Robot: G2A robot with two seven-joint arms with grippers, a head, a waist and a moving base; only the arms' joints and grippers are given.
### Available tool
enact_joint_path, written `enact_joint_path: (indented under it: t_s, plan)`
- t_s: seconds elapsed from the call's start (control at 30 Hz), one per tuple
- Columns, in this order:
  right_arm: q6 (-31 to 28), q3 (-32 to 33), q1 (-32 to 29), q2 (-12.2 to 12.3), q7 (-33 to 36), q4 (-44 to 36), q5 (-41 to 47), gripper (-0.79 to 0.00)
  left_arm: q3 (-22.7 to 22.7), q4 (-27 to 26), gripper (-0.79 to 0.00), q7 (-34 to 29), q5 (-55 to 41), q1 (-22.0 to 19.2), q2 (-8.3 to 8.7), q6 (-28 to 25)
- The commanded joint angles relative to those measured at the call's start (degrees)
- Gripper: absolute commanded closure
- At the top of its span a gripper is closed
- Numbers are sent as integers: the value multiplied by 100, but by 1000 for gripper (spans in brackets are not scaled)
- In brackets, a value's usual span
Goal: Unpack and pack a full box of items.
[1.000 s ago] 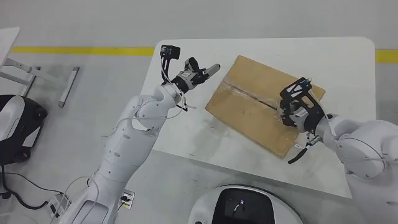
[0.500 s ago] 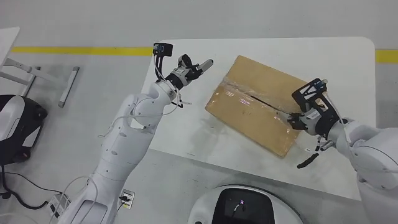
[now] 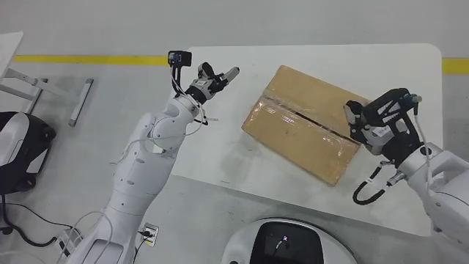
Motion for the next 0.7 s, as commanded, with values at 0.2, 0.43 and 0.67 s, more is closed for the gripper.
enact_joint_path:
  t_s: [0.2,0.43,0.67]
  plan:
    - [559,-799,163,-137,-1135,670,-649,0,-302,-78,-785,-11,213,342,61,-370]
    - [559,-799,163,-137,-1135,670,-649,0,-389,-177,-785,-124,243,483,89,-638]
    - [711,-1172,154,-190,-1318,532,-1042,0,-389,-177,-785,-124,243,483,89,-638]
